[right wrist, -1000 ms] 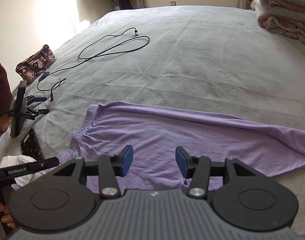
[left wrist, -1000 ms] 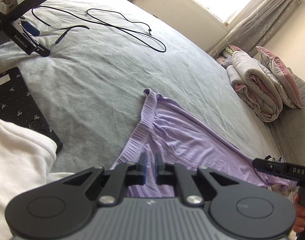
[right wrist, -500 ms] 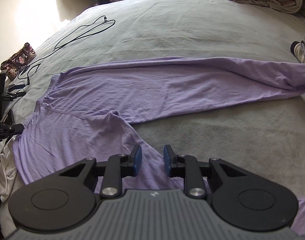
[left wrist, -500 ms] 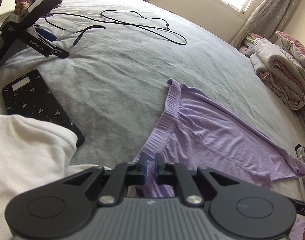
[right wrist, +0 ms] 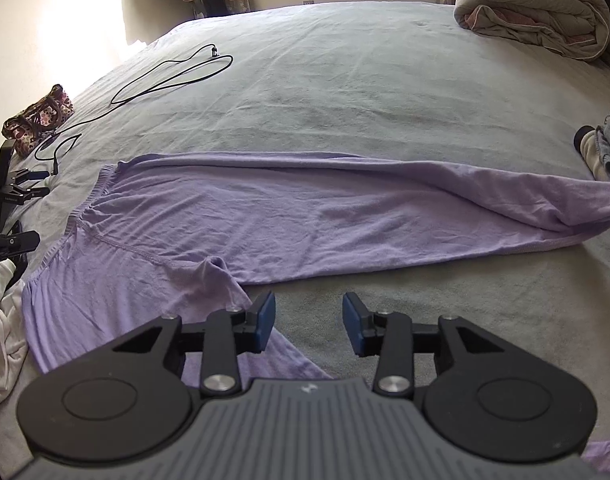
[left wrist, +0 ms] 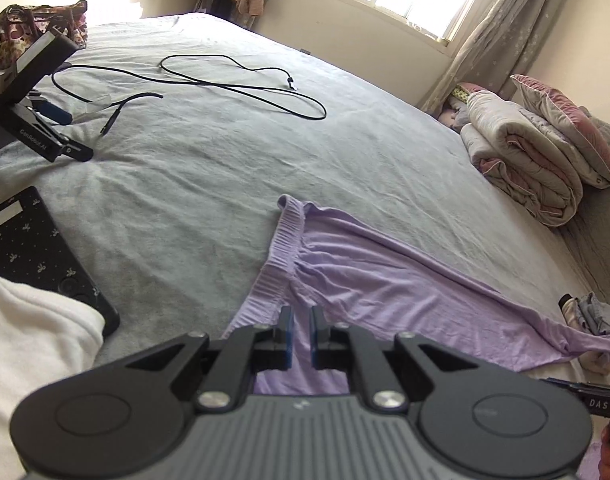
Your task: Fold clothes
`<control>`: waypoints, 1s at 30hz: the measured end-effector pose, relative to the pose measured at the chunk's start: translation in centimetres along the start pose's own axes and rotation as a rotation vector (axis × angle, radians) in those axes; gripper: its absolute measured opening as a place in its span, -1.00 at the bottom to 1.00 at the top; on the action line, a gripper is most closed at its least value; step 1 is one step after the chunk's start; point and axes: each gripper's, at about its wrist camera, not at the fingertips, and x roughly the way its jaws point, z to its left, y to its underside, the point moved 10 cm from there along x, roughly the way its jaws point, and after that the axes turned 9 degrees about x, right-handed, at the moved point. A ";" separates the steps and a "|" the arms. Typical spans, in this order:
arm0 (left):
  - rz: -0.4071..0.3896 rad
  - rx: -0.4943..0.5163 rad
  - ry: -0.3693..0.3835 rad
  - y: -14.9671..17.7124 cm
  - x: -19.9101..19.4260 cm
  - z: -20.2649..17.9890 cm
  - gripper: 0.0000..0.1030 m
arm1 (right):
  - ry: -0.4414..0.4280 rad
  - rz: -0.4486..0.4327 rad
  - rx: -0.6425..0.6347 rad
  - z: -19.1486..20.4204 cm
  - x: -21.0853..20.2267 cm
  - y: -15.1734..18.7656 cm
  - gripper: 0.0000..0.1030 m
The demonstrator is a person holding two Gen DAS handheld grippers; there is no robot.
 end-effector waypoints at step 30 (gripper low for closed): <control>0.058 -0.047 0.093 0.7 5.3 -1.9 -0.88 | -0.096 -0.010 -0.183 6.0 7.0 -6.5 0.16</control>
